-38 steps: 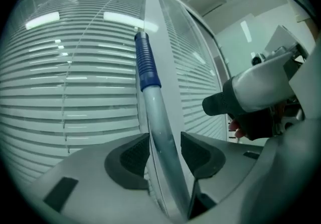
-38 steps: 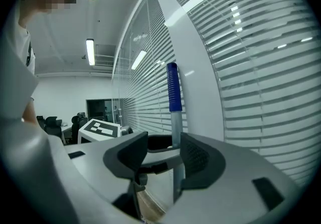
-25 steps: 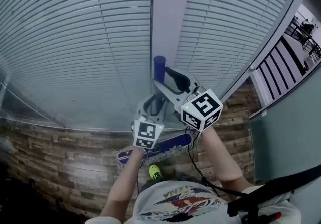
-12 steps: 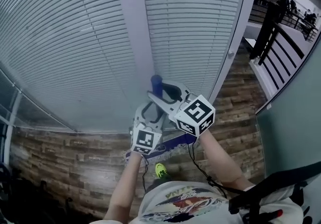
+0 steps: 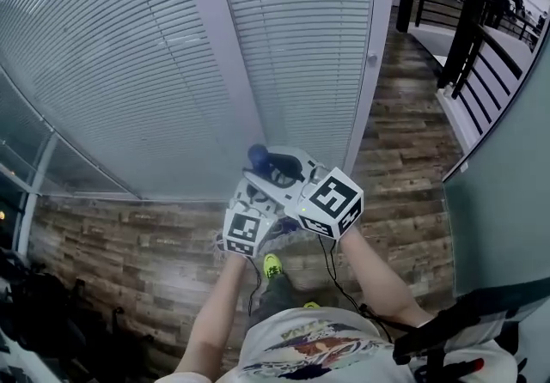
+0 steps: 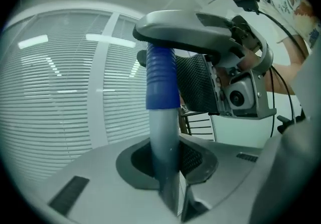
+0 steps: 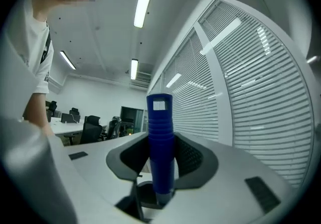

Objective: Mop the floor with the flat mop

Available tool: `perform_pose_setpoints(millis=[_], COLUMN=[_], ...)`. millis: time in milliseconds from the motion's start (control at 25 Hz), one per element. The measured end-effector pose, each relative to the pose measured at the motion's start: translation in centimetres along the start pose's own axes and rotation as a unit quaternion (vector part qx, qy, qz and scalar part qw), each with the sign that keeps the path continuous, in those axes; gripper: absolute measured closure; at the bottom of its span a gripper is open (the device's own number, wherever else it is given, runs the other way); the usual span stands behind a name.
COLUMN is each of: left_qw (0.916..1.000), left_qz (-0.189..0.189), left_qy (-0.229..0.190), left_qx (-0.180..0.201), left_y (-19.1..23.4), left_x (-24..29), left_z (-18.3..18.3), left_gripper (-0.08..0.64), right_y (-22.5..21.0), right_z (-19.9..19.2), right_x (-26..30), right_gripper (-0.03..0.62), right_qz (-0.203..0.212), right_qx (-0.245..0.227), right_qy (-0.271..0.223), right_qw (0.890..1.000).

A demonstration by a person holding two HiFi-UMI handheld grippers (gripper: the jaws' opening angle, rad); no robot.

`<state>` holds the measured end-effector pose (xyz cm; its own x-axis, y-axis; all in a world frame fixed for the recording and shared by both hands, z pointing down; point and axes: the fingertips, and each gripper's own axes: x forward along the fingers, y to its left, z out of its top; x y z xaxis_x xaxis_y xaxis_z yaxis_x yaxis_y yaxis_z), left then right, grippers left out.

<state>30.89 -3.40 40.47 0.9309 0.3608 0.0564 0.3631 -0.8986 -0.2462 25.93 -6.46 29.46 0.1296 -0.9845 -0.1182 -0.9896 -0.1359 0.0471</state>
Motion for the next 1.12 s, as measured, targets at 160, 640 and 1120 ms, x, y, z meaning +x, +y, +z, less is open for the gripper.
perform_pose_setpoints(millis=[160,640,1120], left_qw=[0.9994,0.9964,0.9900], left_qz=[0.009,0.003,0.015], left_qy=[0.025,0.079,0.136], left_qx=[-0.023,-0.030,-0.035], left_y=[-2.6,-11.4,-25.0], left_x=[-2.9,-12.1,-27.7], left_z=[-0.1,-2.1,-7.0], left_gripper=[0.485,0.485,0.485], right_y=[4.1,17.0,38.0], right_z=[-0.1,-2.3,-7.6], right_x=[-2.1,-8.6,-17.8], right_gripper=[0.448,0.433,0.422], right_qz=[0.032,0.068,0.095], right_qx=[0.029,0.041,0.013], right_qy=[-0.001,-0.027,0.057], right_qw=[0.999,0.997,0.994])
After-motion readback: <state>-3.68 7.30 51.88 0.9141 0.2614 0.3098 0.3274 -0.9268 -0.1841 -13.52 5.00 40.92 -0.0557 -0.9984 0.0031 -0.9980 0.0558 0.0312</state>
